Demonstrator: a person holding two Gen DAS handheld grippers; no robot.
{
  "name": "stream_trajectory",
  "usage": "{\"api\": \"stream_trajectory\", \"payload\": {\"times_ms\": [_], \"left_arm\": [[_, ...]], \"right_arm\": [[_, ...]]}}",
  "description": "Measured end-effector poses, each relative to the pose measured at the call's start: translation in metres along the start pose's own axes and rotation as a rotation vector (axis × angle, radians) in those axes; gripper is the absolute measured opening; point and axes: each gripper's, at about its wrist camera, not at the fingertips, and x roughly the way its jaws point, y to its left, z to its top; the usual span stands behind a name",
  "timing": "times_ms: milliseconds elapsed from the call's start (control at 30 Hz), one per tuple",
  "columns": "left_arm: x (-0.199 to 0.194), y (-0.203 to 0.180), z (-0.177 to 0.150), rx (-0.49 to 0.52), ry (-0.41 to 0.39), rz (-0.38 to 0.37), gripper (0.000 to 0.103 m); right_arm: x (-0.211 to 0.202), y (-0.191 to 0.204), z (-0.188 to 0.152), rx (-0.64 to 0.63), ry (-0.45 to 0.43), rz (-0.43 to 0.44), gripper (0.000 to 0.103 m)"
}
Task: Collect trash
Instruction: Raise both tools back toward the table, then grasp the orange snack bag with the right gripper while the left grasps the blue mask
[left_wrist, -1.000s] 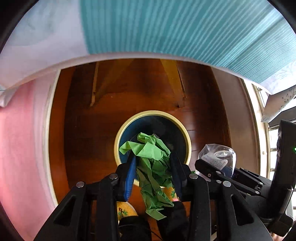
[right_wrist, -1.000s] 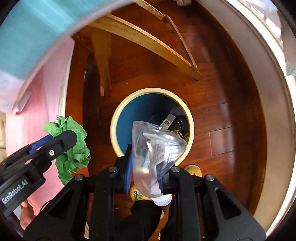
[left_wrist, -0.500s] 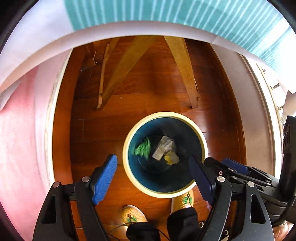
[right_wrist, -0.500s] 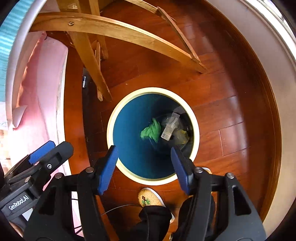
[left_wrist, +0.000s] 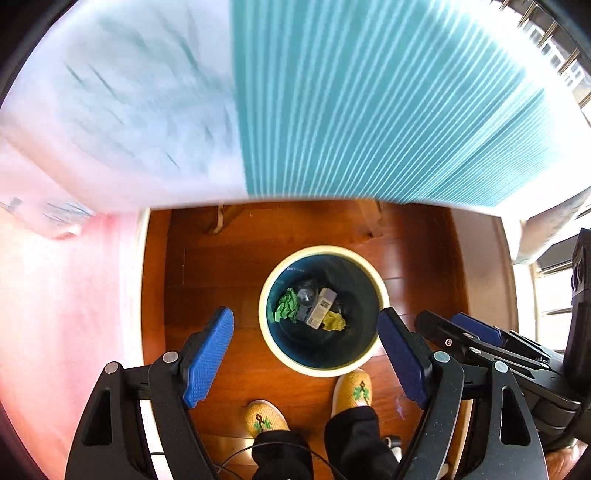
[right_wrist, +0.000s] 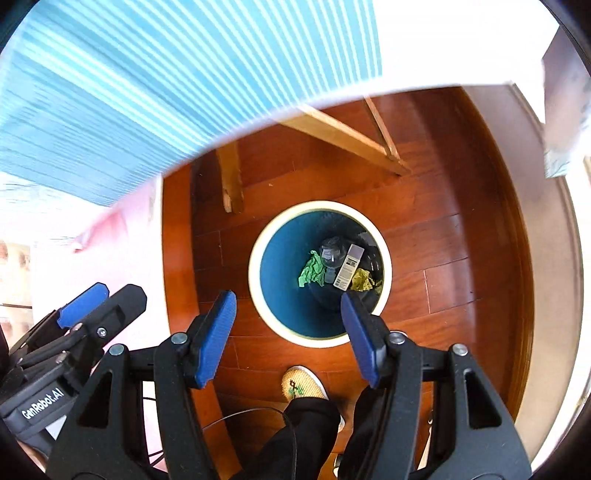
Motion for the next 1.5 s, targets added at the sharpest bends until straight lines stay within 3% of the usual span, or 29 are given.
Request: {"api": "stream_trajectory", "payload": {"times_ms": [300, 533, 900, 1167, 1333, 1500], "left_arm": [[-0.145, 0.003, 0.017, 0.081, -0.111, -0.039, 0.082], [-0.248, 0.006, 0.032, 0.135, -0.218, -0.07, 0.085], [-0.348, -0.003, 0.078, 0.174, -0.382, -0.122, 0.086], [-0.352, -0.014, 0.128, 0.181, -0.403, -0.1, 0.087], [-0.311, -0.017, 0.173, 0.146, -0.356, -0.057, 0.088], [-0.255, -0.019, 0.222, 0.06, -0.286, -0.008, 0.088]], "right_arm": [[-0.134, 0.057, -0.002, -0.05, -0.096, 0.008, 0.056], [-0.224, 0.103, -0.006, -0.104, -0.218, -0.011, 0.057], [-0.318, 0.156, 0.016, -0.21, -0.429, -0.075, 0.061], [-0.331, 0.172, 0.071, -0.321, -0.517, -0.164, 0.067], [-0.309, 0.171, 0.13, -0.407, -0.524, -0.22, 0.069], [-0.26, 0.16, 0.198, -0.52, -0.495, -0.256, 0.07]]}}
